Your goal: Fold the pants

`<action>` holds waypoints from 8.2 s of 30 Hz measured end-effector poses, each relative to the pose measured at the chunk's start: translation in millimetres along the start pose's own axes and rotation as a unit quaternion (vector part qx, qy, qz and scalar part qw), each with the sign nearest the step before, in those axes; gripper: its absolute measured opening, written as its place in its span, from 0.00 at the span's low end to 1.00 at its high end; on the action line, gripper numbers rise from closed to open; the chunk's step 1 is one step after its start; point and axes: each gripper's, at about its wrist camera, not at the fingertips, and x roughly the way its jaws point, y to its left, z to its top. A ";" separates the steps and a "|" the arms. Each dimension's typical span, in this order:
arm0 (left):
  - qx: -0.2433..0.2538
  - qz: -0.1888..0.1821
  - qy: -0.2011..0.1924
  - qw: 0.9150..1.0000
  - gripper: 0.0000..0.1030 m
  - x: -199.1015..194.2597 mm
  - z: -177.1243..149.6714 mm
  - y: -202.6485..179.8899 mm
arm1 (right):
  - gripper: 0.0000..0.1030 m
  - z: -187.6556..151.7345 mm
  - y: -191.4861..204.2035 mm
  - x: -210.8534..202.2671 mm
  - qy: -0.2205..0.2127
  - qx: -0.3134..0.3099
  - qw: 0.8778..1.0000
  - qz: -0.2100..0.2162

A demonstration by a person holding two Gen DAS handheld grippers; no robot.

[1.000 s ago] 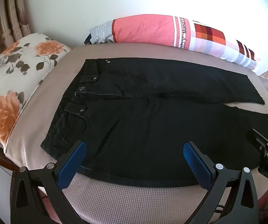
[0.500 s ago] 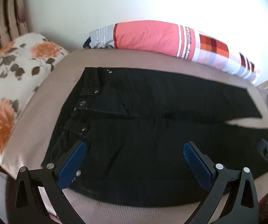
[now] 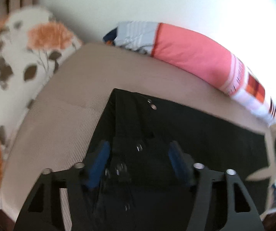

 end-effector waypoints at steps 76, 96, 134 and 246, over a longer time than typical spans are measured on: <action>0.065 -0.328 -0.027 0.942 0.08 7.9 47.5 9.2 | 0.42 165.8 20.3 277.0 0.376 -0.424 0.803 0.185; 0.115 -0.293 -0.021 0.949 0.09 -18.5 23.8 15.8 | 0.09 120.8 24.5 99.1 0.128 -0.399 0.908 -0.014; -0.127 -0.204 0.135 0.961 0.57 -83.6 -178.7 101.8 | 0.13 -66.3 -0.4 52.6 0.204 -0.313 0.927 0.038; 0.440 -0.177 0.083 0.876 0.07 11.7 -280.6 -246.3 | 0.35 -52.5 -255.8 -54.1 0.060 0.272 0.959 -0.052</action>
